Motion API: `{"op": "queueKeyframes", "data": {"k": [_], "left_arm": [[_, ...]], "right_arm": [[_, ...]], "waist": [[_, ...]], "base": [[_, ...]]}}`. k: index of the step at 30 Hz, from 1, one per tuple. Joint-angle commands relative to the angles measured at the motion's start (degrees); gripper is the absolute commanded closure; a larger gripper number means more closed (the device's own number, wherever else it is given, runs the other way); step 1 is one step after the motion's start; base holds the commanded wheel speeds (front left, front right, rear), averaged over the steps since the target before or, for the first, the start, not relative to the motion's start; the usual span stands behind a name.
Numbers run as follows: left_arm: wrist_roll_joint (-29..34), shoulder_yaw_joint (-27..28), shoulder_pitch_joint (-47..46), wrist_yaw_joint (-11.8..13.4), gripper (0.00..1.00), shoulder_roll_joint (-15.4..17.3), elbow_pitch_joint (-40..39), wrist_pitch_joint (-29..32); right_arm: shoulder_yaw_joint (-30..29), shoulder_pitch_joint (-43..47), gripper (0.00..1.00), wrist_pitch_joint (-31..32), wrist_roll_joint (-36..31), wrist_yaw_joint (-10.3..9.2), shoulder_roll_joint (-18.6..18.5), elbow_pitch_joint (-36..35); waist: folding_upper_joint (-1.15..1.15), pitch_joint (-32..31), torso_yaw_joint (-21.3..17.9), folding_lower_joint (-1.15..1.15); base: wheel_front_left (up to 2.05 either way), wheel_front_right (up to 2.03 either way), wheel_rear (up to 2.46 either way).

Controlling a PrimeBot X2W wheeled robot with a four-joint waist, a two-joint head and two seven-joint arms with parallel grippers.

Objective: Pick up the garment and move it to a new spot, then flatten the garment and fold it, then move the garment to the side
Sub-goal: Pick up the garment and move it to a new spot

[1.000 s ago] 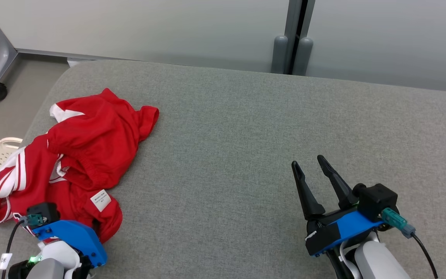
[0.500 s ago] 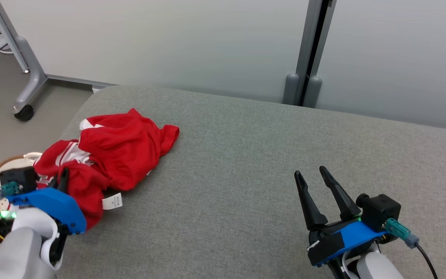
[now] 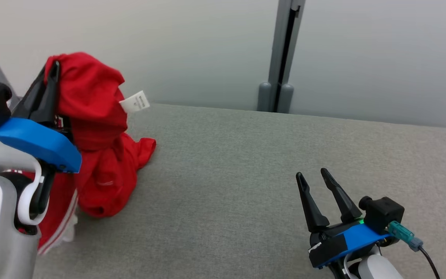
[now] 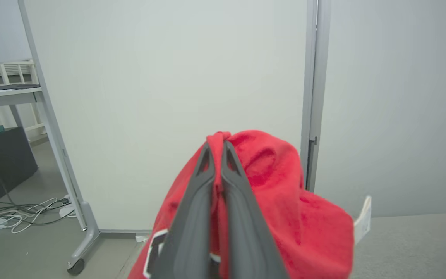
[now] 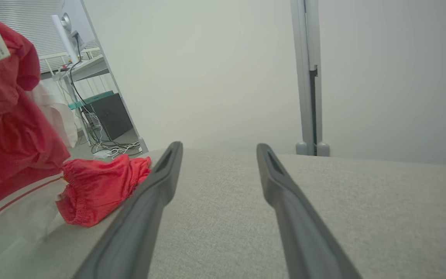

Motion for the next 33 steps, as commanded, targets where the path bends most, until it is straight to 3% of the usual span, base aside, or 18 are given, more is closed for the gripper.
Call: {"op": "queueKeyframes", "data": {"k": [1, 7, 12, 16, 22, 23, 25, 33], "left_arm": [[-0.6, -0.3, -0.2, 0.5, 1.00, -0.1, -4.5, 1.6], [-2.2, -2.3, -1.3, 1.3, 1.00, -2.1, -15.6, 5.5], [-3.0, -4.2, -1.3, 2.1, 1.00, -4.7, -17.8, 5.8], [-4.4, -6.2, 0.9, 2.0, 1.00, -7.8, -14.4, 4.0], [-4.8, -10.0, 3.2, 0.3, 1.00, -13.1, 0.6, -3.2], [-4.9, -10.9, 3.1, -0.4, 0.73, -14.2, 3.4, -4.8], [-4.9, -13.5, 2.6, -1.9, 0.00, -16.1, 9.0, -7.5], [-5.7, -20.0, -0.7, -3.9, 0.00, -19.0, 19.4, -15.5]], "right_arm": [[-0.2, 0.4, 0.00, 0.0, 0.1, 0.00, -0.2, -0.3], [-0.7, -0.3, 0.00, 0.0, -0.3, 0.00, -0.2, -0.8], [-1.5, -0.7, 0.00, 0.0, -1.0, 0.00, -0.2, -1.0], [-1.5, -1.3, 0.00, 0.0, -1.5, 0.01, -0.2, -1.0], [-0.6, -2.0, 0.00, 0.0, -1.6, 0.00, -0.2, -0.7], [-0.6, -2.1, 0.00, 0.0, -1.5, 0.00, -0.2, -0.7], [-0.7, -2.5, 0.00, 0.0, -1.4, 0.01, -0.1, -0.7], [-1.3, -2.7, 0.00, 0.0, -1.9, 0.00, -0.2, -0.6]], "waist": [[0.00, -0.7, -2.3, 0.01], [0.00, -0.4, -9.7, 0.01], [0.00, 0.4, -16.7, 0.01], [0.00, 1.6, -21.8, 0.01], [0.00, 3.5, -26.9, 0.01], [0.00, 3.9, -27.3, 0.01], [0.00, 4.8, -27.7, 0.01], [0.00, 5.9, -25.6, 0.01]], "base": [[0.00, 0.00, 0.00], [0.00, 0.00, 0.00], [0.00, 0.00, 0.00], [0.00, 0.00, 0.00], [0.00, 0.00, 0.00], [0.00, 0.00, 0.00], [0.00, 0.00, 0.00], [0.00, 0.00, 0.00]]}}
